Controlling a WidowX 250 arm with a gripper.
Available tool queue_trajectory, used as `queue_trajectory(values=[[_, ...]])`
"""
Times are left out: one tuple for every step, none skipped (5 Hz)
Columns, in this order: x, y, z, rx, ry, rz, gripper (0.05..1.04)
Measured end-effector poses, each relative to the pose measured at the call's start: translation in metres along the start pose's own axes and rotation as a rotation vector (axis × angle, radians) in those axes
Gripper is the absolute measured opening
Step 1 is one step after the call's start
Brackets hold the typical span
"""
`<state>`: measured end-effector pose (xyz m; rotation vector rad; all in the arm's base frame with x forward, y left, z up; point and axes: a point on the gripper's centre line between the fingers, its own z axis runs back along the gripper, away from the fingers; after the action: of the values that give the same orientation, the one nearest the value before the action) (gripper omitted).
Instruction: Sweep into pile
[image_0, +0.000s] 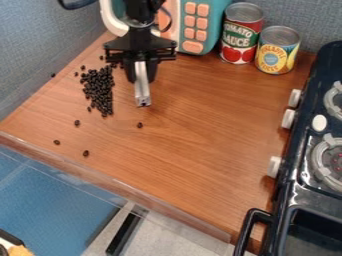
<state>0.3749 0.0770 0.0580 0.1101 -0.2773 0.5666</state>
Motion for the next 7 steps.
queue_trajectory(values=[[-0.002, -0.011, -0.015, 0.024, 0.021, 0.001, 0.335], [0.001, -0.023, -0.019, 0.043, 0.022, 0.009, 0.335], [0.005, -0.028, -0.026, 0.056, 0.030, 0.034, 0.335], [0.011, -0.030, -0.028, 0.063, 0.033, 0.058, 0.335], [0.017, -0.032, -0.033, 0.065, 0.038, 0.076, 0.335], [0.026, -0.029, -0.036, 0.067, 0.049, 0.120, 0.335], [0.035, -0.027, -0.038, 0.070, 0.051, 0.152, 0.335]])
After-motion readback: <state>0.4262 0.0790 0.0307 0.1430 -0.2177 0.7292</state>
